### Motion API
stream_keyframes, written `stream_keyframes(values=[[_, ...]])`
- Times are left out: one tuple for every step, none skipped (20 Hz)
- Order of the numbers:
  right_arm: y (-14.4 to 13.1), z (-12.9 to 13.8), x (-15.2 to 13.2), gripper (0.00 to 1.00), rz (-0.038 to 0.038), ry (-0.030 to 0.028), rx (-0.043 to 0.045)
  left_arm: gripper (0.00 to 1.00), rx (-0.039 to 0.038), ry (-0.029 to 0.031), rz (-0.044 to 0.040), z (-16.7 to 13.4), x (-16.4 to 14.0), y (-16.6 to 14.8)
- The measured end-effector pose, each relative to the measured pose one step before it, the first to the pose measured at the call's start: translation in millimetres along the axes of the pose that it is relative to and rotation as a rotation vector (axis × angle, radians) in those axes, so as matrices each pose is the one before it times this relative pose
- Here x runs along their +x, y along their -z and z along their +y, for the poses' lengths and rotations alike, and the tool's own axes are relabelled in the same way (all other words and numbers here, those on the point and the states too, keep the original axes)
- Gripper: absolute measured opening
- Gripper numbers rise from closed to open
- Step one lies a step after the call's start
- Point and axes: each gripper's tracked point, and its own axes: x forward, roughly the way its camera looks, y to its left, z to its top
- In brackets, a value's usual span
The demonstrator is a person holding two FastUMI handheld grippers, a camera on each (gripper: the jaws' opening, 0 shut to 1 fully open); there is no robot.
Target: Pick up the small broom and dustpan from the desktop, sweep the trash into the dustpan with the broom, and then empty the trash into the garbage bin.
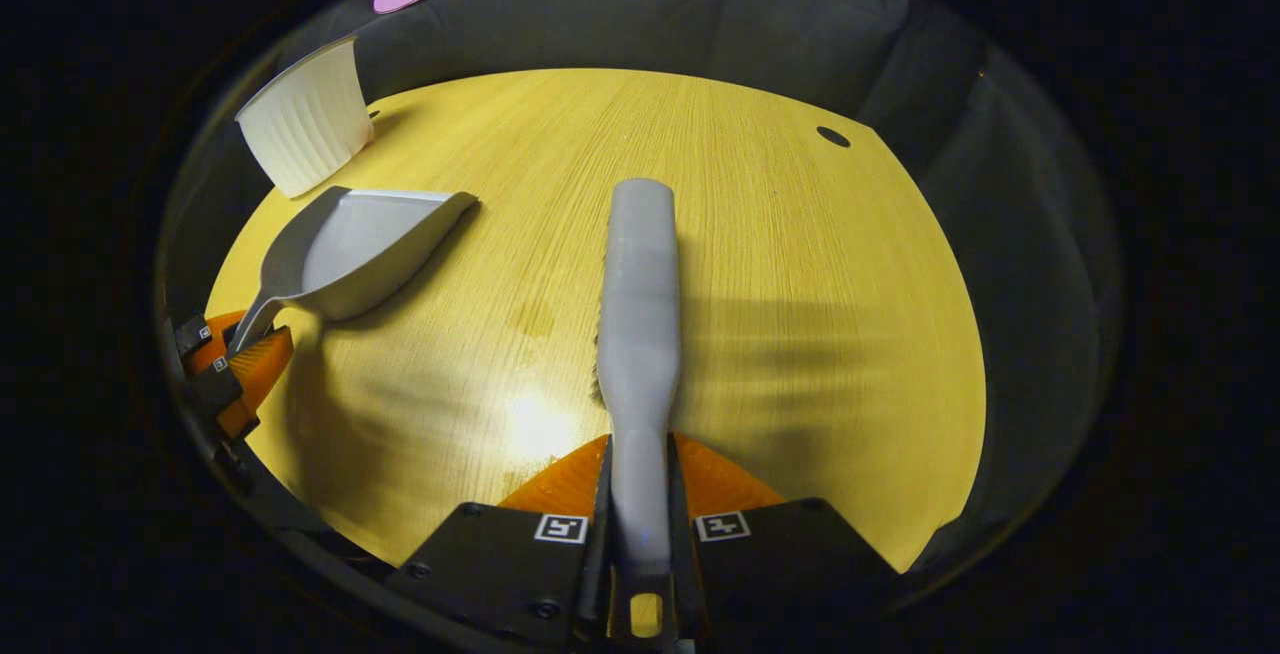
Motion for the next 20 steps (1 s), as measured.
stream_keyframes(values=[[-0.23,-2.18,-5.32,0.25,-0.00259,-0.00547,-0.00283,0.58,-0.00388,0.00240,-0.02280,-1.47,-5.40,-5.63],[-0.62,0.50,-5.47,0.43,-0.00112,-0.01459,-0.00168,0.79,-0.00177,0.00166,-0.03734,-0.72,-3.75,-9.95],[-1.96,0.19,-6.82,0.55,-0.01287,-0.00750,0.00043,1.00,0.00139,-0.01640,-0.03694,2.42,-5.20,-10.54],[-6.65,-0.14,-7.68,0.67,-0.03111,-0.00252,0.00053,0.99,0.00127,-0.00936,-0.04293,1.95,-4.83,-14.20],[-6.36,0.55,-7.75,0.77,-0.03706,-0.01024,0.00324,0.96,-0.00244,-0.01470,-0.04611,1.26,-5.29,-17.00],[-12.90,-0.91,-11.30,0.93,-0.05059,-0.00879,0.00806,0.95,-0.00283,-0.02077,-0.04583,0.95,-6.59,-17.73],[-13.74,-0.53,-12.80,0.94,-0.06279,-0.01587,0.00649,0.95,-0.01014,-0.03332,-0.05178,3.06,-6.94,-20.28],[-17.62,-0.37,-13.63,0.94,-0.08215,-0.01782,0.00169,0.95,-0.01686,-0.03377,-0.05560,1.79,-6.21,-18.15],[-21.55,-2.61,-12.84,0.94,-0.08903,-0.01094,-0.00324,0.95,-0.02029,-0.03905,-0.05329,2.66,-7.04,-20.23],[-24.99,-1.29,-13.52,0.94,-0.09351,-0.00832,-0.00492,0.95,-0.01245,-0.02721,-0.04469,0.16,-6.66,-19.21],[-27.47,0.85,-13.73,0.94,-0.08896,-0.01414,-0.00421,0.94,-0.00842,-0.01591,-0.04503,0.50,-7.09,-24.13],[-22.57,-1.60,-18.87,0.94,-0.08854,-0.01343,-0.00517,0.94,-0.01489,-0.01128,-0.04712,-0.43,-6.75,-24.38],[-26.55,3.39,-14.11,0.93,-0.08604,-0.00617,-0.00285,0.94,-0.02354,-0.00728,-0.05338,-0.74,-10.15,-23.05],[-26.92,2.43,-11.84,0.94,-0.07861,0.00068,-0.00275,0.94,-0.03010,0.00983,-0.06560,-2.93,-6.83,-27.68],[-23.73,2.04,-8.60,0.93,-0.06522,0.00920,-0.00463,0.94,-0.03787,0.01972,-0.06827,-6.36,-6.21,-25.84],[-9.39,-0.17,-9.49,0.93,-0.06303,0.02067,-0.00097,1.00,-0.02989,0.03254,-0.05489,-8.42,-2.34,-22.16],[-0.50,-5.61,-6.80,0.93,-0.05242,0.03023,0.00173,0.92,-0.02292,0.03305,-0.04636,-7.59,-5.51,-17.33],[-7.47,-6.55,-6.50,0.93,-0.04123,0.03517,0.00610,0.93,-0.01947,0.03434,-0.03572,-7.81,-3.84,-13.10],[-10.00,-1.78,-6.11,0.93,-0.01899,0.02668,0.01529,0.93,-0.01054,0.03138,-0.01255,-5.70,0.69,-9.93],[-3.62,-2.74,-6.45,0.93,-0.02333,0.00763,0.00977,0.92,-0.00670,0.03313,-0.01687,-3.59,-1.94,-5.97]])
